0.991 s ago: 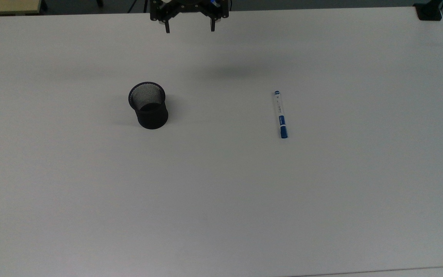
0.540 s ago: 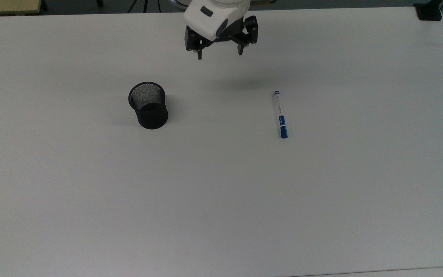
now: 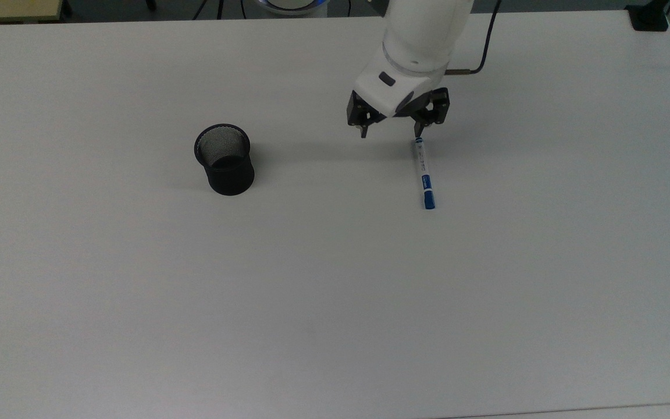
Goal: Insert the marker
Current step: 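Move the open gripper over the blue-capped white marker and lower it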
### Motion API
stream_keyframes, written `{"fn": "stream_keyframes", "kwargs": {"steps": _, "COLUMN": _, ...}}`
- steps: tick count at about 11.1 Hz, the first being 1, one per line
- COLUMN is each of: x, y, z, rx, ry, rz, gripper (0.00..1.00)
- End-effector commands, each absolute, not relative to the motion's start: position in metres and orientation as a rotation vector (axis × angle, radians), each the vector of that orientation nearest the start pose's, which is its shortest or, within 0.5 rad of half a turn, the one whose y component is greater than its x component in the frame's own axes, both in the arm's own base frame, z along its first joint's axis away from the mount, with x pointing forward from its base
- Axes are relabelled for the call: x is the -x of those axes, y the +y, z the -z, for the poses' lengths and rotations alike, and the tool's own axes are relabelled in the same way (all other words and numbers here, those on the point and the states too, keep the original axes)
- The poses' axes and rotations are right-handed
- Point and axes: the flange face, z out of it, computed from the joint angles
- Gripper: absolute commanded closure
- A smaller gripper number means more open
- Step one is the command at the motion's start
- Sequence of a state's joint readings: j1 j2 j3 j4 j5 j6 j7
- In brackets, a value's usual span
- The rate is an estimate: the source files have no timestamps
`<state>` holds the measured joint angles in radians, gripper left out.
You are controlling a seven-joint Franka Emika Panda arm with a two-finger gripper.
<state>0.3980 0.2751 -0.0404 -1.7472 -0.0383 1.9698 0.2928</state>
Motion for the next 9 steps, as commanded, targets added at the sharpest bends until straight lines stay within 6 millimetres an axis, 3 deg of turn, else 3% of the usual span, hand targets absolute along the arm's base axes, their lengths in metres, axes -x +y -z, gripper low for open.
{"fn": "stream_keyframes", "kwargs": {"steps": 1, "x": -0.599, "y": 0.237, "z": -0.376, "rx": 3.184, "ry": -0.039, "rz": 0.006, "gripper": 0.11}}
{"fn": "stream_keyframes", "kwargs": {"steps": 4, "x": -0.605, "y": 0.255, "z": -0.345, "rx": 3.174, "ry": 0.013, "rz": 0.055, "gripper": 0.12}}
{"fn": "stream_keyframes", "kwargs": {"steps": 9, "x": -0.619, "y": 0.278, "z": -0.320, "rx": 3.135, "ry": 0.041, "rz": 0.147, "gripper": 0.16}}
